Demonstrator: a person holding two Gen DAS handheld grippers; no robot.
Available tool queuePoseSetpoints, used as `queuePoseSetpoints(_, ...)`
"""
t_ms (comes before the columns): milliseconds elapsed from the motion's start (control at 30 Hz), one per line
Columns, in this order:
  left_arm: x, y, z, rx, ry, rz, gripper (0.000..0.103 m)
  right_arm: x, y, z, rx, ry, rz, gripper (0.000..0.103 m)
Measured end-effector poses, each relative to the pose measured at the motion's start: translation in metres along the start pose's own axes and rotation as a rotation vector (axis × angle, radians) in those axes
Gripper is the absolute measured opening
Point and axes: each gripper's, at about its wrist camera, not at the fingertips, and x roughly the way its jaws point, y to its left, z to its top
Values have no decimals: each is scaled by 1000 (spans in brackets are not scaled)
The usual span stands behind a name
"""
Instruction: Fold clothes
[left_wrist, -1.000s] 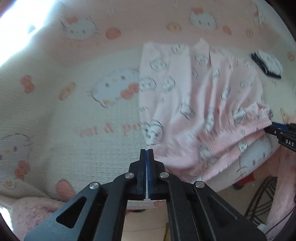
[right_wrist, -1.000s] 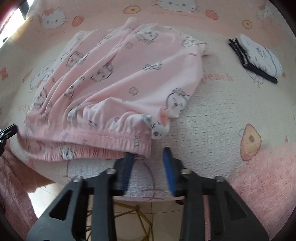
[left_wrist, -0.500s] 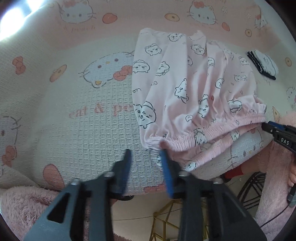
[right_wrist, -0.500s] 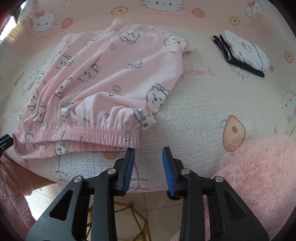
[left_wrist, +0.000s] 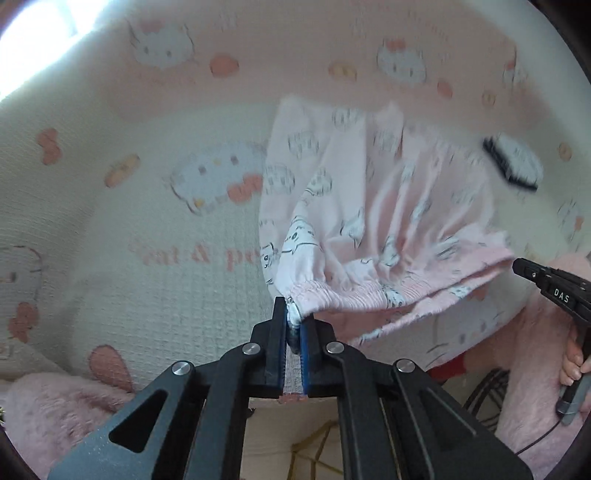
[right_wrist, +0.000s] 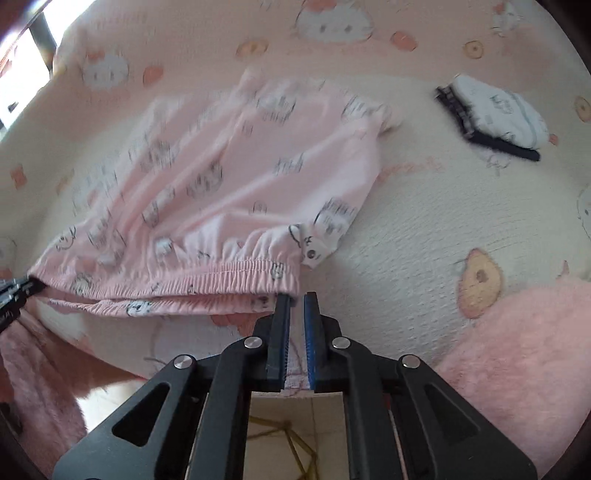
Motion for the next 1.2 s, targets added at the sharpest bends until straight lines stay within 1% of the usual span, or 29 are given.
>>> queuePoseSetpoints(67, -31, 1, 4, -8, -60, -16, 6, -25, -9, 5, 27, -55, -8, 5)
queuePoseSetpoints(133, -52, 0, 7, -3, -105, -57, 6, -47, -17, 11, 40, -90, -1, 5)
queuePoseSetpoints(200, -63, -1, 9, 5, -127, -77, 6, -56, -17, 14, 30, -73, 35, 7)
queuePoseSetpoints(233, -63, -1, 9, 8, -122, -85, 6, -53, -17, 15, 22, -35, 76, 9)
queuePoseSetpoints(267, -60, -3, 8, 7, -115, -87, 6, -48, -14, 12, 19, 11, 127, 13)
queuePoseSetpoints(300, -56, -4, 8, 6, -106, -85, 6, -42, -11, 8, 21, 47, 172, 26)
queuePoseSetpoints(333, -53, -3, 8, 3, -96, -85, 6, -35, -6, 3, 9, 79, 196, 33)
queuePoseSetpoints(367, -49, -2, 7, 0, -89, -83, 6, -29, 3, -4, -25, 102, 188, 39)
queuePoseSetpoints(467, -44, -2, 4, -6, -80, -87, 6, -8, 29, -24, -124, 169, 158, 40)
queuePoseSetpoints(567, -40, -2, 2, -20, -69, -85, 6, 12, 43, -34, -177, 217, 135, 40)
queuePoseSetpoints(600, -37, -2, 2, -27, -65, -86, 6, 17, 48, -36, -192, 229, 121, 44)
queuePoseSetpoints(633, -36, 0, 1, -37, -63, -88, 6, 23, 51, -37, -208, 238, 100, 48)
queuePoseSetpoints(667, -36, 2, -1, -47, -61, -90, 6, 29, 54, -39, -221, 241, 68, 60)
queuePoseSetpoints(700, -35, 5, -2, -58, -60, -92, 6, 37, 55, -41, -232, 245, 30, 61)
queuePoseSetpoints(733, -35, 8, -3, -66, -57, -91, 6, 44, 56, -43, -240, 254, -6, 60)
queuePoseSetpoints(767, -33, 10, -4, -77, -50, -85, 6, 47, 56, -43, -237, 253, -25, 60)
queuePoseSetpoints(800, -32, 12, -5, -84, -44, -76, 6, 44, 55, -41, -224, 231, -20, 31)
queuePoseSetpoints(833, -32, 13, -5, -84, -43, -67, 6, 39, 54, -38, -223, 208, -28, 13)
queuePoseSetpoints(867, -33, 14, -5, -81, -45, -58, 6, 30, 52, -33, -221, 171, -42, 3)
queuePoseSetpoints(933, -43, 14, 2, -59, -61, -53, 6, 0, 42, -16, -191, 67, -50, 2)
queuePoseSetpoints(1000, -69, 11, 16, -23, -115, -75, 6, -30, 33, 1, -160, -36, -59, 2)
queuePoseSetpoints(1033, -84, 9, 23, -10, -148, -94, 6, -52, 28, 12, -144, -98, -56, 2)
queuePoseSetpoints(1100, -118, 2, 38, 31, -215, -101, 6, -110, 18, 36, -117, -232, -26, 2)
queuePoseSetpoints(1133, -130, 0, 44, 44, -236, -106, 6, -141, 12, 45, -102, -292, -1, 2)
queuePoseSetpoints(1200, -150, -2, 57, 49, -257, -129, 6, -192, 4, 60, -109, -372, 32, 3)
